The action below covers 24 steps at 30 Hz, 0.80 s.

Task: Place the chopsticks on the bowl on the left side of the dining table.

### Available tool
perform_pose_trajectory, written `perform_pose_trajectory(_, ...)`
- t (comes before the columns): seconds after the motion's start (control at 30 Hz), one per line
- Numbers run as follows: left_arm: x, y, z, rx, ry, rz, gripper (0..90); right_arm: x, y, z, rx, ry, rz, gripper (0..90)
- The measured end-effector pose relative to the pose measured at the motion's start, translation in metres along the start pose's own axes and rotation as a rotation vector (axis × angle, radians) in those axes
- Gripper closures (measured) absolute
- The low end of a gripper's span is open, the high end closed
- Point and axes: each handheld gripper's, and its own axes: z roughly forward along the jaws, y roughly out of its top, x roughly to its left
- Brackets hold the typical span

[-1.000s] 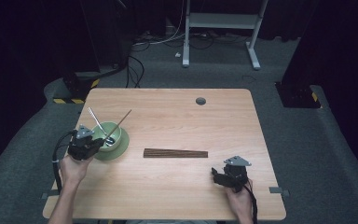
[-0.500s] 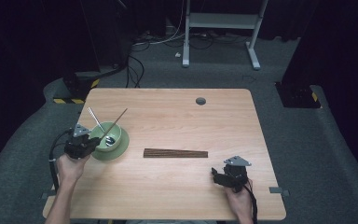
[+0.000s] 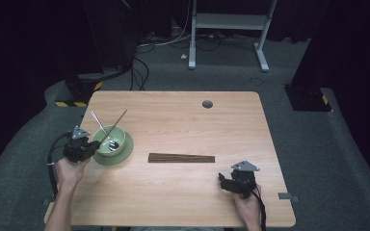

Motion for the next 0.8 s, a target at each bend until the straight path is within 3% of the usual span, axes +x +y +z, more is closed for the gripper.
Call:
perform_pose_trajectory(0.17, 0.0010, 0.0008, 0.0003, 0.006, 0.009, 0.025, 83.4, 0.0000, 0.0000, 0.0000, 0.000, 0.000, 0.000, 22.6)
perform_pose_trajectory(0.5, 0.0047, 0.0003, 0.0006, 0.002, 0.020, 0.013, 82.4, 0.0001, -0.0001, -0.0001, 0.000, 0.000, 0.000, 22.6)
perform_pose_trajectory(0.8, 0.0055, 0.0010, -0.0003, -0.015, 0.022, -0.004, 74.5, 0.0001, -0.0001, -0.0001, 0.000, 0.000, 0.000, 22.6)
